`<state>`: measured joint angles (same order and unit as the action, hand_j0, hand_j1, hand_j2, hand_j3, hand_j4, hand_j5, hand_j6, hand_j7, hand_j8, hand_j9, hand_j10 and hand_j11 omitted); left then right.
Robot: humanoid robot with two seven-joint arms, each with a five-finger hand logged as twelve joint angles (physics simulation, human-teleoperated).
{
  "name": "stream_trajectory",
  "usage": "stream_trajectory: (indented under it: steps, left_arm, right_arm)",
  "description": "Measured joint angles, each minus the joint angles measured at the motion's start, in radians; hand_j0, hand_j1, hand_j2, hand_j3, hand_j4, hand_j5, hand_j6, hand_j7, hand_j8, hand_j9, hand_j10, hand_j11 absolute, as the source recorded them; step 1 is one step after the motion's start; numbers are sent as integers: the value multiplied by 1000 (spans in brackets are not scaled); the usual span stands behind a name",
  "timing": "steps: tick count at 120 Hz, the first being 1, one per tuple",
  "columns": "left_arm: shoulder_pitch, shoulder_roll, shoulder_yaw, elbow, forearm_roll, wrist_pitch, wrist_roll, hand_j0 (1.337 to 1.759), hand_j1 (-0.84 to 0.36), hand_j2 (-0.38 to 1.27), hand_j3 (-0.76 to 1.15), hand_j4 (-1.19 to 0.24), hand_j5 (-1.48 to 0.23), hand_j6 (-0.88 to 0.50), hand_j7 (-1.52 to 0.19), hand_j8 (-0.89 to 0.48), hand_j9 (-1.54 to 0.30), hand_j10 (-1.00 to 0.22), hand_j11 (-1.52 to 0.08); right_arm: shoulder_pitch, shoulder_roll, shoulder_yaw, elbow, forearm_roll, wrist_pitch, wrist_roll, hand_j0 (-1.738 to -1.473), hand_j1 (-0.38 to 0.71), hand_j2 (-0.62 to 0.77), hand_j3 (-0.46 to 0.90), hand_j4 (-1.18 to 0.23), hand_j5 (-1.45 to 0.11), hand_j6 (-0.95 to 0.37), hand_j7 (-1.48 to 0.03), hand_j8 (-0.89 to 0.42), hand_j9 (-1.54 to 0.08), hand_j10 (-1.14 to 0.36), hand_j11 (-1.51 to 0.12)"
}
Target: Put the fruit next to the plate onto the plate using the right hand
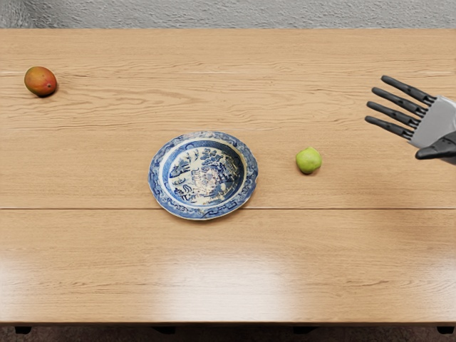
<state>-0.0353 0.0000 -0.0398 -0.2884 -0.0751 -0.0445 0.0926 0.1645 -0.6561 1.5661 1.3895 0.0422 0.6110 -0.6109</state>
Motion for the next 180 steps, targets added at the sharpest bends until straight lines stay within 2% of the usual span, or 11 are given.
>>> stream_trajectory:
  steps: [31, 38, 51, 65, 79, 92, 103, 130, 154, 180]
  left_arm:
    - [0, 0, 0, 0, 0, 0, 0, 1658, 349, 0, 0, 0, 0, 0, 0, 0, 0, 0, 0]
    - [0, 0, 0, 0, 0, 0, 0, 1658, 349, 0, 0, 0, 0, 0, 0, 0, 0, 0, 0]
    - [0, 0, 0, 0, 0, 0, 0, 1658, 349, 0, 0, 0, 0, 0, 0, 0, 0, 0, 0]
    - [0, 0, 0, 0, 0, 0, 0, 1658, 349, 0, 0, 0, 0, 0, 0, 0, 0, 0, 0]
    - [0, 0, 0, 0, 0, 0, 0, 1658, 349, 0, 0, 0, 0, 0, 0, 0, 0, 0, 0]
    - [0, 0, 0, 0, 0, 0, 0, 1658, 349, 0, 0, 0, 0, 0, 0, 0, 0, 0, 0]
    - [0, 0, 0, 0, 0, 0, 0, 1658, 349, 0, 0, 0, 0, 0, 0, 0, 0, 0, 0]
    - [0, 0, 0, 0, 0, 0, 0, 1658, 349, 0, 0, 0, 0, 0, 0, 0, 0, 0, 0]
    - [0, 0, 0, 0, 0, 0, 0, 1658, 349, 0, 0, 0, 0, 0, 0, 0, 0, 0, 0]
    - [0, 0, 0, 0, 0, 0, 0, 1658, 349, 0, 0, 0, 0, 0, 0, 0, 0, 0, 0]
  right_arm:
    - [34, 7, -30, -4, -1, 0, 0, -1658, -324, -3, 0, -20, -27, -19, -27, -20, -27, -20, -27]
    - [77, 8, -72, -3, -1, 0, 0, -1658, -325, -3, 0, -20, -27, -19, -27, -19, -27, -20, -27]
    - [206, 13, -199, -4, -17, 0, 0, -1658, -322, -4, 0, -22, -30, -21, -30, -22, -30, -22, -30]
    - [315, 56, -266, 14, -251, 0, 0, -1658, -317, -5, 0, -26, -35, -26, -35, -26, -35, -26, -35]
    - [367, 100, -293, 59, -541, -44, 0, -1658, -314, -5, 0, -29, -38, -28, -38, -28, -38, -29, -38]
    - [393, 116, -361, 111, -777, -169, 0, -1658, -312, -5, 0, -30, -40, -30, -40, -30, -40, -30, -40]
    - [442, 118, -490, 136, -924, -304, 0, -1658, -311, -6, 0, -32, -42, -32, -42, -32, -42, -32, -42]
    - [592, 111, -828, 149, -1048, -565, 0, -1658, -281, -10, 0, -58, -74, -58, -74, -58, -74, -57, -74]
    - [638, 115, -981, 143, -1149, -743, 0, -1658, -211, -22, 0, -117, -151, -118, -151, -118, -151, -117, -151]
    - [682, 125, -1140, 89, -1201, -857, 0, -1658, -177, -27, 0, -147, -188, -148, -188, -147, -188, -146, -188]
